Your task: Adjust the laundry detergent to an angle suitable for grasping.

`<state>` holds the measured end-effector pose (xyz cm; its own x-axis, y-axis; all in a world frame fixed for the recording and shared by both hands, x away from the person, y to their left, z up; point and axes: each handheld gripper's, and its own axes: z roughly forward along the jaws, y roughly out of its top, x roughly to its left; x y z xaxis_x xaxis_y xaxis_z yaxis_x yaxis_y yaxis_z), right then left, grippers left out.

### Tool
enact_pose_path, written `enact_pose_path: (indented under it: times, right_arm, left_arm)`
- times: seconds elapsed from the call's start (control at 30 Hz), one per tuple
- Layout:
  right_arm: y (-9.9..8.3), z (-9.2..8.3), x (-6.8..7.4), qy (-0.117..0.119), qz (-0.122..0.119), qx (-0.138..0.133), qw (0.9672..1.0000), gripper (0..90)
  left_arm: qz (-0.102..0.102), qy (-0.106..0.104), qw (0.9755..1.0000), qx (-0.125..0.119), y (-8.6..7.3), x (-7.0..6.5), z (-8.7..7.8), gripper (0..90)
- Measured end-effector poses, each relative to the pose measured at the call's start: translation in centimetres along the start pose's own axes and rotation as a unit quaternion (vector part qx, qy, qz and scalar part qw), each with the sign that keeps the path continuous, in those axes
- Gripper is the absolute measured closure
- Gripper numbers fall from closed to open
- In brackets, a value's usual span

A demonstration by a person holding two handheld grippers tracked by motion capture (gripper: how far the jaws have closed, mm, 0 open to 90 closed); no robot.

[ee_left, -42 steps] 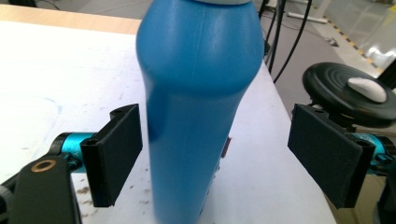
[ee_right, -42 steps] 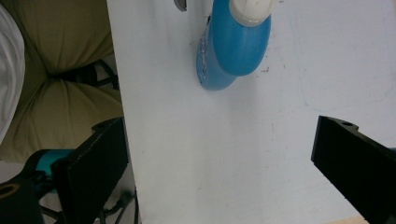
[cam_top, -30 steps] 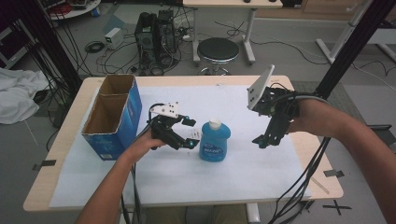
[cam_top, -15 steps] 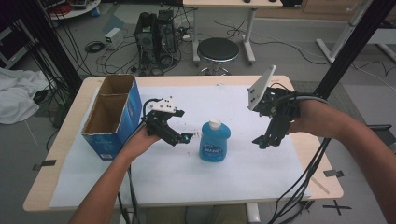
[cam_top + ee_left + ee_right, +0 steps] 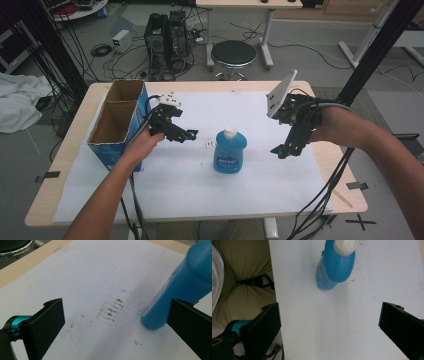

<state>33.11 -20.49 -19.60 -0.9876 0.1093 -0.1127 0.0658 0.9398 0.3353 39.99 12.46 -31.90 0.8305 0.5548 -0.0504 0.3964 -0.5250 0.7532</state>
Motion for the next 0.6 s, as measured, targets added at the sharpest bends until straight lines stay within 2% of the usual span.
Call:
enact_pose_path:
  times: [0.07, 0.1, 0.23, 0.3, 0.33, 0.4, 0.43, 0.5, 0.57, 0.6]
  right_arm:
    - [0.1, 0.1, -0.2, 0.001, -0.004, -0.003, 1.0000, 3.2]
    - [0.1, 0.1, -0.2, 0.001, -0.003, -0.004, 1.0000, 3.2]
    - [0.3, 0.3, -0.5, 0.003, -0.004, -0.003, 1.0000, 3.2]
    - [0.4, 0.4, -0.6, 0.005, -0.005, -0.003, 1.0000, 3.2]
    - [0.5, 0.4, -0.7, 0.007, -0.008, -0.004, 0.9999, 3.2]
    - [0.5, 0.5, -0.8, 0.007, -0.005, -0.005, 1.0000, 3.1]
    - [0.6, 0.5, -0.9, 0.007, -0.004, -0.003, 1.0000, 3.2]
    - [0.6, 0.6, -1.0, 0.009, -0.005, -0.002, 0.9999, 3.1]
    - [0.7, 0.7, -1.0, 0.011, -0.007, -0.001, 0.9999, 3.1]
    - [0.7, 0.7, -1.0, 0.011, -0.005, -0.002, 0.9999, 3.2]
  left_arm:
    - [0.007, 0.008, 0.9997, 0.020, 0.8, 0.3, -0.4, 1.6]
    - [-0.004, 0.011, 0.9997, 0.021, 1.3, 0.4, -0.6, 1.7]
    - [0.025, 0.010, 0.9976, 0.064, 3.0, 0.9, -1.4, 1.6]
    - [0.048, 0.017, 0.9939, 0.098, 4.1, 1.1, -1.7, 1.6]
    - [0.052, 0.018, 0.9931, 0.104, 4.5, 1.3, -1.8, 1.7]
    - [0.064, 0.019, 0.9897, 0.127, 5.5, 1.8, -2.2, 1.6]
    - [0.068, 0.024, 0.9890, 0.129, 5.8, 2.0, -2.3, 1.6]
    - [0.081, 0.032, 0.9853, 0.147, 6.7, 2.7, -2.8, 1.6]
    - [0.089, 0.030, 0.9831, 0.157, 7.3, 3.2, -3.1, 1.7]
    - [0.102, 0.027, 0.9800, 0.169, 7.7, 3.5, -3.4, 1.7]
